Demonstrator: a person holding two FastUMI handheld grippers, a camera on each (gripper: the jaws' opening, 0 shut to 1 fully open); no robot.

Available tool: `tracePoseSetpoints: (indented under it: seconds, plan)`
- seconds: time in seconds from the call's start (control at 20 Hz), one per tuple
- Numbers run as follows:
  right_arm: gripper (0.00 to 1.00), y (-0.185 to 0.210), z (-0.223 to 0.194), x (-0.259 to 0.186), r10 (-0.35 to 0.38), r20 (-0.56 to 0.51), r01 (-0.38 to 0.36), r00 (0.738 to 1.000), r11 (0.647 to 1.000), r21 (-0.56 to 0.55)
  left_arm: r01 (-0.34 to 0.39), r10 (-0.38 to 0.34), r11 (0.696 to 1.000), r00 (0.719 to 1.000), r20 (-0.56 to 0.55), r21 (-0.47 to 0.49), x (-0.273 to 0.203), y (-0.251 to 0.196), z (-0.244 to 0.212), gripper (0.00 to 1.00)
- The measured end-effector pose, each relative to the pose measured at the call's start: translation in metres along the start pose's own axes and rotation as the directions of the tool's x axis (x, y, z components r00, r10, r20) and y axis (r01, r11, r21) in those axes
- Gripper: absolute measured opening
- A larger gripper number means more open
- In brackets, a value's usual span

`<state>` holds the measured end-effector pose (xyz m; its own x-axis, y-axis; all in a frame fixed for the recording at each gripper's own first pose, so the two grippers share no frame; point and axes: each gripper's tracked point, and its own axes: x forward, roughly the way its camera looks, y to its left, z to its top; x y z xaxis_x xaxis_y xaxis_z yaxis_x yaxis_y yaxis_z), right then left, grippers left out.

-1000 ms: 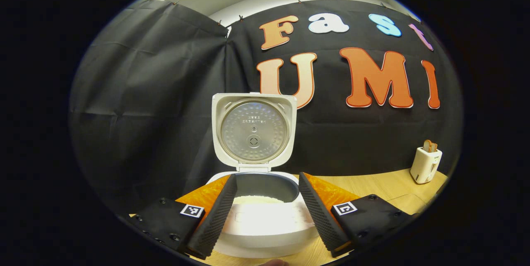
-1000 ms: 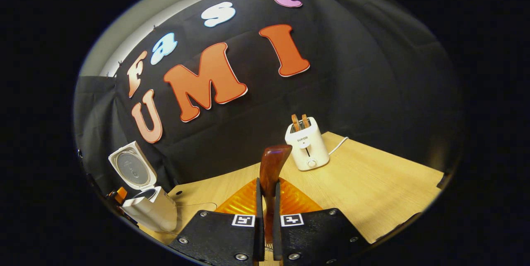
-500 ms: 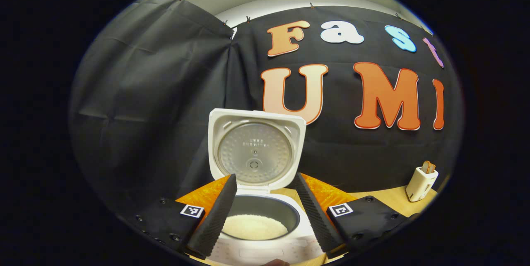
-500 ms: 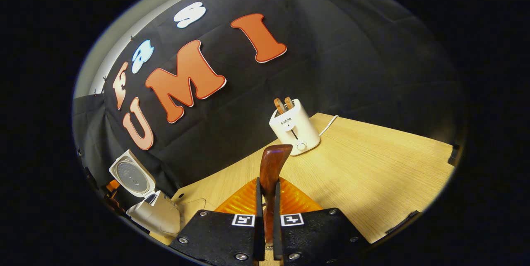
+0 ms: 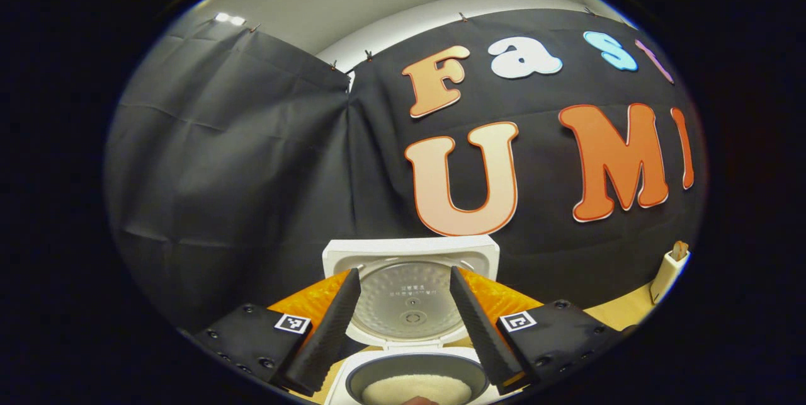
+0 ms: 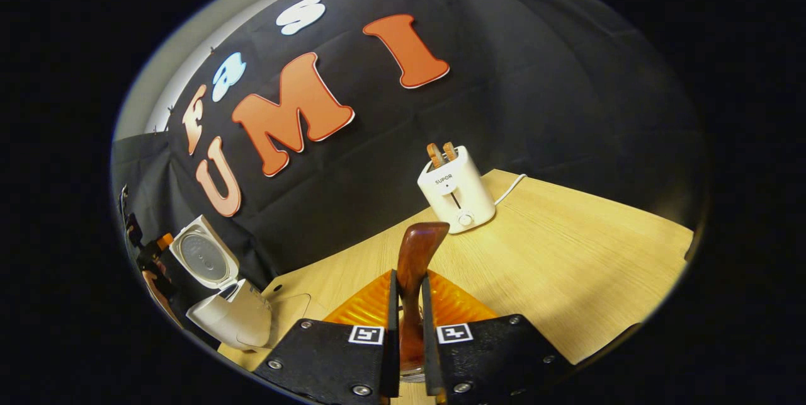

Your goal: Close the left gripper, press the button to open the rice cooker; take a wooden spoon from the chopstick holder with the right hand, scoop a spoonful of rice and pour it into the rice cooker, then put the wooden spoon back into the chopstick holder.

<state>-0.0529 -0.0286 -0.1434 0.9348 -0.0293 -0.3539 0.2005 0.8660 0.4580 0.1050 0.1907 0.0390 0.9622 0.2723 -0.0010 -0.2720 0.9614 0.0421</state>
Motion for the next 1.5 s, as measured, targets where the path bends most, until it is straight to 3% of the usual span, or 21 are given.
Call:
tracePoseSetpoints:
  seconds: [0.4,0.65,0.95,1.25,1.4,1.5]
  plan:
    - [0.47,-0.01,0.037,-0.017,-0.014,0.033,0.02,0.999,0.981,-0.194,-0.036,0.033,0.999,0.996,0.085,0.034,0.06,0.006,0.045,0.93]
    - [0.72,0.003,0.075,-0.033,-0.007,0.121,0.033,0.993,0.976,-0.214,-0.016,0.012,0.999,0.997,0.081,0.038,0.099,0.003,0.041,0.9]
    - [0.77,0.018,0.1,-0.042,-0.019,0.184,0.058,0.983,0.976,-0.211,-0.014,0.009,0.997,0.998,0.065,0.078,0.147,0.002,0.022,0.92]
    - [0.77,0.023,0.098,-0.043,-0.026,0.183,0.073,0.983,0.965,-0.253,0.082,-0.082,0.997,0.996,-0.036,0.005,0.171,-0.015,0.0,0.93]
    - [0.77,0.028,0.098,-0.039,-0.008,0.179,0.057,0.984,0.962,-0.267,0.094,-0.093,0.995,0.992,-0.085,0.013,0.17,-0.018,-0.011,0.81]
    - [0.77,0.028,0.095,-0.038,0.0,0.173,0.047,0.985,0.961,-0.271,0.132,-0.133,0.991,0.983,-0.13,-0.02,0.163,-0.024,-0.012,0.82]
